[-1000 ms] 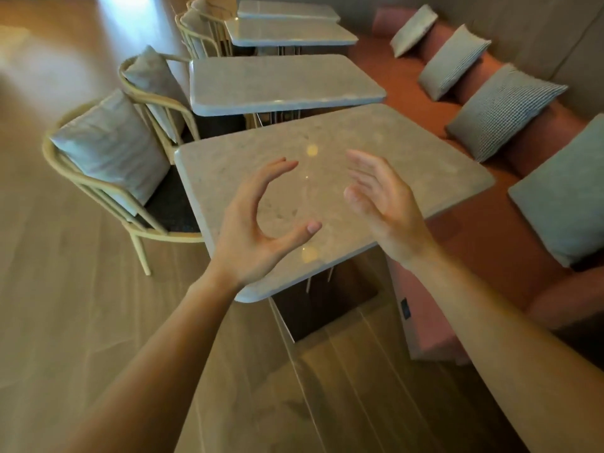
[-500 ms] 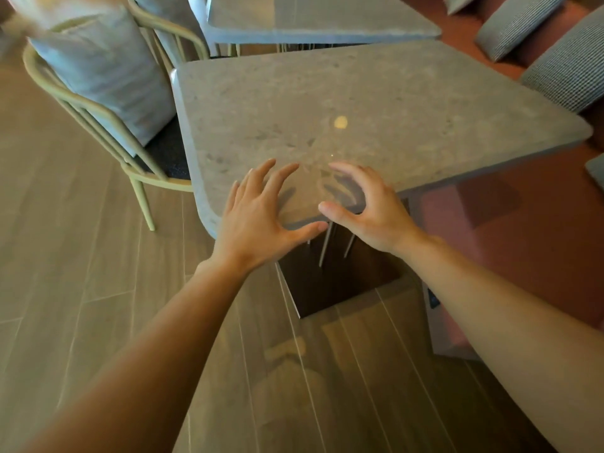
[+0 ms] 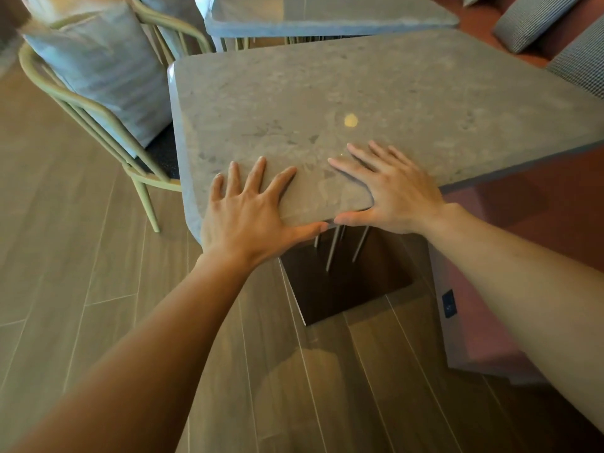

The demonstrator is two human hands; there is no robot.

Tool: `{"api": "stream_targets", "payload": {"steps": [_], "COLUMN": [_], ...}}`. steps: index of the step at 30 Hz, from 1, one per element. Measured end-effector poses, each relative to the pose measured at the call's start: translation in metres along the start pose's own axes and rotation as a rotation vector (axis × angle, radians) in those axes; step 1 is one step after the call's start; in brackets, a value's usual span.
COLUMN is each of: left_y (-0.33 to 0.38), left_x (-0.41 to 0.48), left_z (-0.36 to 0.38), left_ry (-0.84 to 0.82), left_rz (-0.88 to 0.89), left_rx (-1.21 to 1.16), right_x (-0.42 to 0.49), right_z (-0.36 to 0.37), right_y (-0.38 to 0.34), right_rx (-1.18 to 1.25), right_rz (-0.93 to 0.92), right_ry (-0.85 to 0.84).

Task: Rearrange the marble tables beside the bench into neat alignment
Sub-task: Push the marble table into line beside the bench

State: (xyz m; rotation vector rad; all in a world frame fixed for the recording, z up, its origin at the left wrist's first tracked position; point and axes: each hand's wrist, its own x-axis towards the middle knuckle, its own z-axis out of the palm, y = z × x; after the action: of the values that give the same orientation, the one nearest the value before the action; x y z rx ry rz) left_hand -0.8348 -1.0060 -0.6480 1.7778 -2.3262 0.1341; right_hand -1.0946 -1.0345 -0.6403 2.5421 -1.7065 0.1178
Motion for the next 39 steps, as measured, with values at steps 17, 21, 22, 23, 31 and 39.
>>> {"api": "stream_targets", "payload": {"steps": [17, 21, 22, 23, 31, 39], "left_y": [-0.018, -0.031, -0.035, -0.037, -0.053, -0.064], "left_x": [0.021, 0.037, 0.043, 0.045, 0.064, 0.077], "left_z": [0.003, 0.005, 0.006, 0.006, 0.008, 0.012], "left_ry": [0.004, 0.0, -0.003, -0.004, -0.002, 0.001], "left_rz": [-0.003, 0.008, 0.009, 0.013, 0.026, 0.039], "left_rx": [0.019, 0.024, 0.02, 0.018, 0.002, -0.005], "right_x": [0.022, 0.037, 0.044, 0.045, 0.064, 0.076], "right_z": [0.01, 0.012, 0.013, 0.014, 0.014, 0.017], "right_y": [-0.004, -0.007, -0.007, -0.008, -0.012, -0.014], "right_rx": [-0.017, -0.018, -0.019, -0.026, -0.035, -0.045], "right_rz": [0.023, 0.046, 0.052, 0.057, 0.08, 0.103], "right_ry": [0.132, 0.143, 0.147, 0.15, 0.16, 0.161]}}
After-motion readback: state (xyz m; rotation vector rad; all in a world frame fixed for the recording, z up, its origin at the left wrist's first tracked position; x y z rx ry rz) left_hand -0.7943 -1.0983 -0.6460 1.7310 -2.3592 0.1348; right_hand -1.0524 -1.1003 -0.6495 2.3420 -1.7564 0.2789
